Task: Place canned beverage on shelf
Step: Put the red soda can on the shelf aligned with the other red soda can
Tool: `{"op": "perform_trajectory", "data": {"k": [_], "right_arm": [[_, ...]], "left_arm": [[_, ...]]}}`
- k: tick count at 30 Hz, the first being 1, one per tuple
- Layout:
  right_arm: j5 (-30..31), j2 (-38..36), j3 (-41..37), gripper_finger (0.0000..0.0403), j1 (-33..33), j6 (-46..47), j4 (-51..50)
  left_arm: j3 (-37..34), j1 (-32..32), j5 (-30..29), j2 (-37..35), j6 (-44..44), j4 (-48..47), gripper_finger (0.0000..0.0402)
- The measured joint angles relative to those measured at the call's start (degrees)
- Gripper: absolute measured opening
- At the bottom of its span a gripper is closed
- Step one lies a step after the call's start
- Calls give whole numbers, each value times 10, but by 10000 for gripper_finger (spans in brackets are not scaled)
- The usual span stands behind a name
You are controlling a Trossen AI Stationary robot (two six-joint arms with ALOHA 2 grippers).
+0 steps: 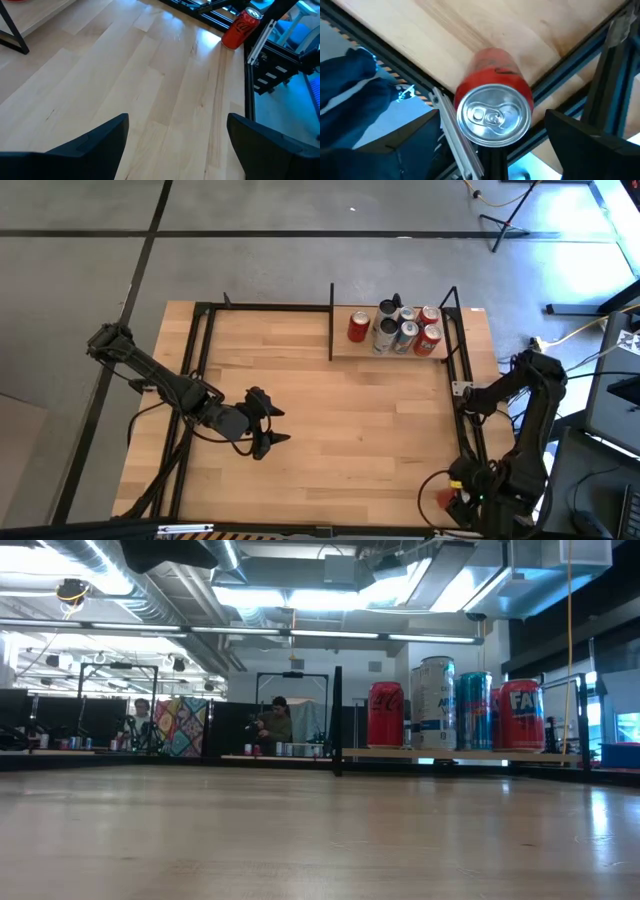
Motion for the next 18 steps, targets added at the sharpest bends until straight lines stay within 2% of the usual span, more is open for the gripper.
{"op": "perform_trajectory", "data": {"k": [5,14,18], "right_arm": [[-6,28,0,342,0,-4,32],[-16,73,0,342,0,-6,21],[-28,88,0,338,0,-43,22]], "left_arm": [[0,0,0,0,0,0,325],[0,0,0,0,0,-3,325],[0,0,0,0,0,-3,325]]}}
